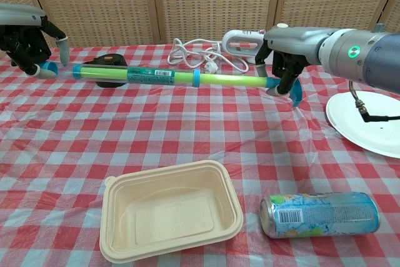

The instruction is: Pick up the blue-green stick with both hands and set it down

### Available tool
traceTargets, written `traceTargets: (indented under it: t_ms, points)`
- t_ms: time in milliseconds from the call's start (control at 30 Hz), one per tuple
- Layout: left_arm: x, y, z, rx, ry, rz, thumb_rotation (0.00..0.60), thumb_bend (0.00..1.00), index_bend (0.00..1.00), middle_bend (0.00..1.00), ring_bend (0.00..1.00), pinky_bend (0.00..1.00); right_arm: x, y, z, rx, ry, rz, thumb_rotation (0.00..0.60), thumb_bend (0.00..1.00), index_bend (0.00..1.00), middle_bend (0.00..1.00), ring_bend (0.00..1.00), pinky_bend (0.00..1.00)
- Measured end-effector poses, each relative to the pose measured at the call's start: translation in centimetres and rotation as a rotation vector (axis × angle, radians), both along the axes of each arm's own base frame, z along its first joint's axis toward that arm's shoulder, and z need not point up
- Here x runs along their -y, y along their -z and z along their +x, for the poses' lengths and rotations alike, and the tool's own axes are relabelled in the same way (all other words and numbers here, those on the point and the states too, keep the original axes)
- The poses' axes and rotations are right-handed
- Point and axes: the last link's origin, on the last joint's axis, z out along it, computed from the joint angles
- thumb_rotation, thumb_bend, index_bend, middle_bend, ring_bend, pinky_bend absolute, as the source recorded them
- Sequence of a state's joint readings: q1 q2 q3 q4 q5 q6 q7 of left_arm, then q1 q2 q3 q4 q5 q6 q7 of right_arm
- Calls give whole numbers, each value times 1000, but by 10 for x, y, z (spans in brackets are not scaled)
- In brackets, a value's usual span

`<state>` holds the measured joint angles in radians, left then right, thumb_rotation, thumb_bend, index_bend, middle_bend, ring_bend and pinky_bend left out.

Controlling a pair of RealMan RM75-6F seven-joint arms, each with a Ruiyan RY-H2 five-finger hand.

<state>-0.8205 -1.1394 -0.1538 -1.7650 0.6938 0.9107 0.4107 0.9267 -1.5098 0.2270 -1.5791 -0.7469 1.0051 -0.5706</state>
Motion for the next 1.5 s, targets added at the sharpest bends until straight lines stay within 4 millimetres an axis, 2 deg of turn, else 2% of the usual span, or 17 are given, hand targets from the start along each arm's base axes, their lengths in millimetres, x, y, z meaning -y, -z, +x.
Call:
traceTargets:
  t_ms: [400,1233,1300,1400,1500]
  points:
    - [2,13,9,8,7,-23,600,432,556,804,731,625,-4,4,5,-2,-23,16,600,516,804,1000,1000,558]
    - [6,25,17,15,10,-42,600,432,545,799,731,625,-9,15,8,-4,-30,42,600,513,805,1000,1000,558]
    - [6,26,18,16,13,-47,600,430,527,774,727,622,-9,15,8,-5,-28,43,600,506,804,1000,1000,558]
    - [7,27,21,14,20,-52,600,419,477,665,659,565,-7,16,6,-5,-28,37,600,448,781,1000,988,548]
    - [9,28,22,13,23,-59,600,370,374,482,515,480,-4,15,5,-6,-33,17,600,378,670,942,888,436]
